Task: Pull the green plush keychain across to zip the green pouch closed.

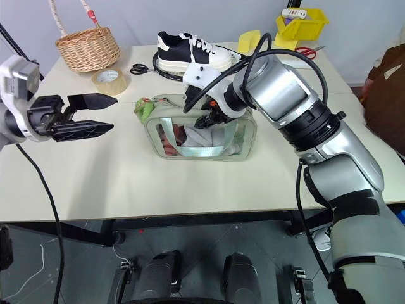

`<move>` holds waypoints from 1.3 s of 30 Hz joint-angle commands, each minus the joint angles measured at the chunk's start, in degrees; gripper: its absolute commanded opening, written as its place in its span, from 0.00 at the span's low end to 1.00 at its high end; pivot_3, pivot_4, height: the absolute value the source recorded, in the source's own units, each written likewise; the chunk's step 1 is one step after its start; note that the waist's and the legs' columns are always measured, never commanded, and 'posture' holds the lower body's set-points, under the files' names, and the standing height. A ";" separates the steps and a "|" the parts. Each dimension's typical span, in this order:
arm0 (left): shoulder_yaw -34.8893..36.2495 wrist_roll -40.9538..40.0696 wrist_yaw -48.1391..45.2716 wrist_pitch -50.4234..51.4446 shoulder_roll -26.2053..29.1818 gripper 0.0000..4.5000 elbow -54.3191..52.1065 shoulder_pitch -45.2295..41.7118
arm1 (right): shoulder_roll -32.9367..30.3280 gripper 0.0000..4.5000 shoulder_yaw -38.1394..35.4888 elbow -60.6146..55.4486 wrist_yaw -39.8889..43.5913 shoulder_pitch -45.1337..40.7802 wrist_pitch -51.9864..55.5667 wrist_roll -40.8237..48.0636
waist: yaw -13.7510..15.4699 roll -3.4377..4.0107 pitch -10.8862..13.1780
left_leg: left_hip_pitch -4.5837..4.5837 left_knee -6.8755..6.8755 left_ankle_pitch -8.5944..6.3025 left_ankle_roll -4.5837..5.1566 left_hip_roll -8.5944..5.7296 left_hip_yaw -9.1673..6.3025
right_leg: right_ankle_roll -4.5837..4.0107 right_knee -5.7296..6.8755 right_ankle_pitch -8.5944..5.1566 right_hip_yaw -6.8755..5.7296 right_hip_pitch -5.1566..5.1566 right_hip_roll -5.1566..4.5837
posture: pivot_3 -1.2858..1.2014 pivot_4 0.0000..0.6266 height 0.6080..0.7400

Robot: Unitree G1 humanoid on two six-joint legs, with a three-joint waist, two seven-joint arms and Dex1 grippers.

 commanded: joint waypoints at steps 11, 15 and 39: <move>0.13 0.67 -0.76 -1.72 0.86 1.00 -0.97 -1.08 | -6.86 0.02 -4.75 -25.60 4.35 7.03 1.62 3.12 | -0.09 -0.01 0.00 | 0.05 -0.02 0.00 0.00 0.00 0.09 | 0.00 0.02 0.00 0.13 -0.05 0.01 | 0.52 0.24 1.00; -0.62 1.12 -1.31 -2.09 0.77 1.00 -0.58 -1.43 | -6.99 0.02 -4.67 -27.33 2.33 10.61 -2.45 0.92 | -0.20 -0.02 -0.01 | 0.13 0.02 0.01 0.00 0.00 0.11 | -0.04 0.10 0.05 0.18 -0.03 0.01 | 0.52 0.24 1.00; -2.29 2.45 -3.05 -2.43 1.05 1.00 -0.39 -1.88 | -7.45 0.35 -9.11 -26.91 4.30 15.57 -9.16 -0.86 | 0.08 -0.02 -0.01 | 0.17 0.03 0.13 0.02 0.76 0.21 | -0.55 -0.02 0.47 0.29 -0.13 0.77 | 0.52 0.24 1.00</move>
